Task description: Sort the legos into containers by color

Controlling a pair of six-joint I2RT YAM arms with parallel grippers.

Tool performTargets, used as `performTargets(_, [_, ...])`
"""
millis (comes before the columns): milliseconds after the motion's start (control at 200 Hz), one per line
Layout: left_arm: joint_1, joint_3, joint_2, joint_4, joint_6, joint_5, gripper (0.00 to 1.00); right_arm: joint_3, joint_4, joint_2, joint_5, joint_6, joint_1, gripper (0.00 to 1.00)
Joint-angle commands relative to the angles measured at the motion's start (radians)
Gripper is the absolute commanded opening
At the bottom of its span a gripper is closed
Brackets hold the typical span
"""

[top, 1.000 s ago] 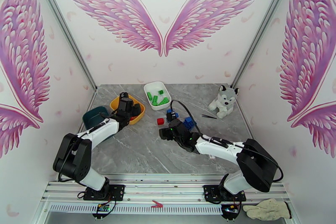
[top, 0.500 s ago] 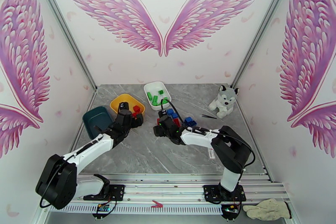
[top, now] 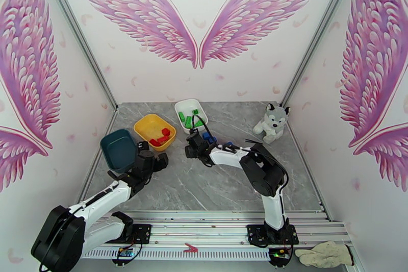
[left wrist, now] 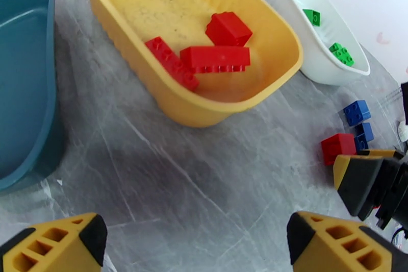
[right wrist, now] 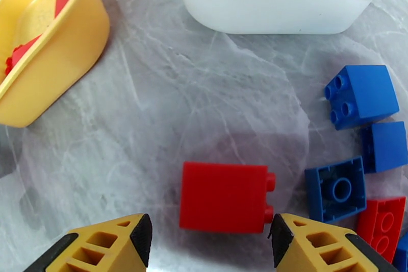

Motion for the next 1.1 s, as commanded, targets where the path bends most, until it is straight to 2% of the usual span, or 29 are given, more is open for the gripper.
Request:
performTargets(0, [0.007,-0.024,-0.008,0.053,-0.027,0.023,0.99,0.048,-0.047,0.038,0.018,0.002,-0.014,0.7])
performTargets(385, [0.007,-0.047,0.036,0.121,-0.056,0.067,0.99,0.129,-0.071,0.11,0.008,-0.017,-0.041,0.66])
performTargets(535, [0.007,-0.043,0.032,0.121,-0.058,0.073,0.99,0.14,-0.063,0.118,-0.002,-0.023,-0.046,0.59])
performTargets(650, [0.006,-0.039,0.018,0.121,-0.059,0.081,0.99,0.131,-0.052,0.107,-0.02,-0.028,-0.047,0.46])
performTargets(710, [0.005,-0.038,0.005,0.123,-0.059,0.085,0.99,0.113,-0.032,0.087,-0.04,-0.028,-0.047,0.41])
performTargets(890, [0.029,-0.005,0.002,0.119,-0.036,0.101,0.99,0.05,0.031,0.014,-0.124,-0.02,-0.047,0.37])
performTargets(1095, [0.104,0.058,0.042,0.151,-0.018,0.194,0.99,0.014,0.136,-0.047,-0.32,0.012,-0.048,0.37])
